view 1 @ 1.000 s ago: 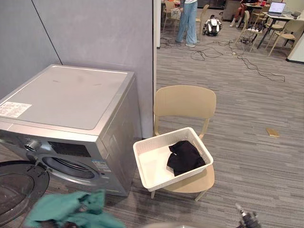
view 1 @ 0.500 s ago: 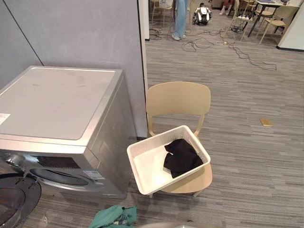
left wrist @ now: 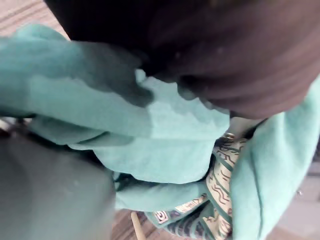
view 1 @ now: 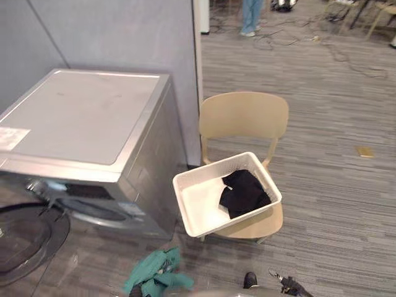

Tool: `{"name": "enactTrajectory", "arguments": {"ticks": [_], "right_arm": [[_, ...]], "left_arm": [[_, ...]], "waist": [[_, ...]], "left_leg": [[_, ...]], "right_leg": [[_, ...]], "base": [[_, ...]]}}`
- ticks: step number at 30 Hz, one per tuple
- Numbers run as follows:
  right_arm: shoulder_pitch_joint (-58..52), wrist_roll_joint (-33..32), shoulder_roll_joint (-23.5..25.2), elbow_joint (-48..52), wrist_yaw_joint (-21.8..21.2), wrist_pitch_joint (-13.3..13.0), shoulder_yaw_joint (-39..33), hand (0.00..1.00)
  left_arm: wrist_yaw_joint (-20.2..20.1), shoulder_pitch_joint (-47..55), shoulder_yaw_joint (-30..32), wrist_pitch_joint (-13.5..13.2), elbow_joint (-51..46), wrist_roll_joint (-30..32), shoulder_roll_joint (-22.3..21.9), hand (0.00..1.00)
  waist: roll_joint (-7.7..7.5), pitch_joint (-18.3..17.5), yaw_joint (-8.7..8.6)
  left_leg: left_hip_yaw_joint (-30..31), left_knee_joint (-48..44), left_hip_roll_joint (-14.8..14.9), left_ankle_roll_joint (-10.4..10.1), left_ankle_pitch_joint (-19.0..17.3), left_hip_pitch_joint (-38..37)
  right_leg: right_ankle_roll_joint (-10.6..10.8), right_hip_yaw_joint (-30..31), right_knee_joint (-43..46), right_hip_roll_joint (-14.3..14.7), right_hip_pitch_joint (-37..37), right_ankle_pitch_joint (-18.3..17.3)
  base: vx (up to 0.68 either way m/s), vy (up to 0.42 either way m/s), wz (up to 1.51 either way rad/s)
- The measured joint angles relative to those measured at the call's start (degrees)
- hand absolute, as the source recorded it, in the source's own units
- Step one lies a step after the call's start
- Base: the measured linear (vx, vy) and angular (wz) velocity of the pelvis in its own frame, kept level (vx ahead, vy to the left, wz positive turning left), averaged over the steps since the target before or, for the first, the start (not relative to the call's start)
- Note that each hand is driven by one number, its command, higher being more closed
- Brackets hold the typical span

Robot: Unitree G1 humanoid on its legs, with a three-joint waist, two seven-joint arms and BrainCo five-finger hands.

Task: Pick up the laundry basket with both hands and put the clothes into the washing machine.

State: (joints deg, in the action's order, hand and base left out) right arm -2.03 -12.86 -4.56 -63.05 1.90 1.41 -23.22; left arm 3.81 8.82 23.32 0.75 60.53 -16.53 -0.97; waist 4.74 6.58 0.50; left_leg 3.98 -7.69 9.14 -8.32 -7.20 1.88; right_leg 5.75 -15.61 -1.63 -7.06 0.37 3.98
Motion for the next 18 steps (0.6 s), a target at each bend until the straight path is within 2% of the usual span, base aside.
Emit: {"name": "enactTrajectory", "arguments": {"ticks": [1, 3, 4, 5, 7, 9, 10, 11, 12, 13, 14, 16, 18], "right_arm": [[-0.1, 0.1, -0.2, 0.7, 0.0, 0.0, 0.3, 0.0], [0.6, 0.3, -0.2, 1.5, 0.1, 0.1, 1.2, 0.0], [1.0, 0.3, -0.1, 1.7, 0.1, 0.2, 1.1, 0.0], [1.9, 1.2, 0.5, 1.8, 0.3, 0.0, -0.3, 0.0], [1.8, 1.7, 1.2, 3.8, 0.5, -0.1, -2.9, 0.0], [1.6, 1.7, 1.2, 3.5, 0.4, -0.1, -4.0, 0.0], [1.5, 1.8, 1.1, 3.2, 0.3, -0.2, -4.0, 0.0], [1.3, 2.0, 0.9, 3.0, 0.2, -0.2, -4.0, 0.0], [1.3, 2.1, 0.6, 2.4, 0.1, 0.0, -4.3, 0.0], [1.4, 2.1, 1.0, 1.0, 0.0, 0.2, -5.2, 0.0], [1.7, 2.0, 2.7, -1.5, -0.7, 0.5, -5.7, 0.0], [1.3, 2.0, 3.8, -2.7, -0.7, 1.0, -6.3, 0.0], [0.2, 2.0, 3.6, -3.0, -0.8, 1.2, -6.2, 0.0]], "left_arm": [[0.0, 0.0, 0.0, 0.0, -0.4, -0.2, -0.1, 1.0], [0.0, 0.3, 2.1, 0.0, -1.6, -0.6, -1.5, 1.0], [0.0, 0.3, 2.1, 0.0, -1.9, -0.7, -1.4, 1.0], [-0.1, -0.2, 3.6, 0.1, -1.8, -1.0, -1.3, 1.0], [-0.1, 0.0, 6.4, 0.2, -1.7, -1.4, -1.4, 1.0], [-0.2, 1.3, 6.5, 0.1, -1.3, -1.4, -1.4, 1.0], [-0.2, 1.4, 6.5, 0.1, -0.7, -1.4, -1.3, 1.0], [-0.5, 1.2, 6.5, 0.2, 0.7, -1.4, -1.0, 1.0], [-0.6, 1.2, 6.3, 0.3, 0.9, -1.3, -1.0, 1.0], [-0.8, 1.2, 5.9, 0.3, 0.9, -1.3, -0.9, 1.0], [-1.1, 1.1, 4.8, 0.3, 1.2, -1.3, 1.0, 1.0], [-1.1, 1.5, 3.1, 0.6, 2.4, -1.2, 2.5, 1.0], [-1.1, 1.6, 0.1, 0.8, 3.1, -0.9, 3.5, 1.0]], "waist": [[0.3, 0.1, 0.2], [0.58, 0.1, 0.6], [0.25, 0.1, 0.49], [-0.96, 0.6, 0.44], [-2.22, 1.2, 0.42], [-2.41, 1.1, 0.22], [-2.2, 0.9, 0.13], [-1.77, 0.2, -0.05], [-1.06, -0.7, -0.29], [-1.86, -1.4, -0.96], [-3.61, -1.6, -1.17], [-4.77, -2.2, -1.2], [-4.84, -2.8, -1.18]], "left_leg": [[0.8, 0.5, 0.0, 0.0, 0.7, 0.9], [2.2, 3.3, -0.7, 0.5, 6.3, 3.6], [2.6, 5.1, -1.0, 0.5, 8.6, 3.9], [-0.6, 5.4, -0.7, 1.1, 9.3, 4.2], [-8.6, -11.0, -0.7, 4.5, 2.0, 6.1], [-12.3, -18.8, 1.5, 3.2, -1.3, 4.3], [-13.1, -19.5, 2.7, 3.0, -2.1, 3.1], [-14.4, -16.1, 3.9, 1.8, -3.2, 2.2], [-15.2, -12.9, 3.5, 1.1, -3.8, 1.7], [-16.0, -7.8, 2.3, 1.0, -3.9, 1.4], [-15.3, -3.0, 0.0, 2.0, -1.9, 1.3], [-14.5, -0.9, -1.5, 2.4, -0.7, -0.1], [-13.2, -0.3, -2.4, 2.5, -0.7, -2.7]], "right_leg": [[-0.3, -1.1, 1.7, -0.3, -0.9, -0.9], [-1.1, -5.9, 10.9, -2.7, -5.5, -5.4], [-2.0, -7.3, 12.3, -3.5, -6.4, -6.4], [-2.7, -11.0, 12.5, -5.4, -6.8, -6.6], [-2.6, -14.7, 13.5, -8.1, -4.6, -6.7], [-1.9, -17.7, 13.0, -9.2, -2.4, -6.2], [-1.4, -19.0, 12.1, -9.2, -1.7, -5.4], [-0.7, -20.8, 10.9, -9.1, -1.5, -4.1], [-0.2, -21.5, 10.0, -9.0, -1.5, -3.2], [0.8, -23.1, 8.2, -8.6, -1.5, -1.3], [1.0, -24.3, 5.4, -9.1, -1.3, 0.2], [0.0, -23.8, 3.5, -9.0, 0.2, 1.5], [0.0, -23.6, 3.3, -9.5, 3.3, 1.9]], "base": [[-0.15, -0.062, 0.98], [-0.14, -0.064, 1.26], [-0.14, -0.058, 1.51], [-0.08, -0.015, 1.19], [-0.01, 0.009, 1.12], [-0.11, 0.084, 0.84], [-0.16, 0.182, 0.92], [-0.1, 0.179, 0.77], [-0.09, 0.227, 0.87], [-0.08, 0.209, 0.93], [-0.06, 0.183, 0.84], [-0.03, 0.139, 0.44], [-0.01, 0.101, 0.29]]}}
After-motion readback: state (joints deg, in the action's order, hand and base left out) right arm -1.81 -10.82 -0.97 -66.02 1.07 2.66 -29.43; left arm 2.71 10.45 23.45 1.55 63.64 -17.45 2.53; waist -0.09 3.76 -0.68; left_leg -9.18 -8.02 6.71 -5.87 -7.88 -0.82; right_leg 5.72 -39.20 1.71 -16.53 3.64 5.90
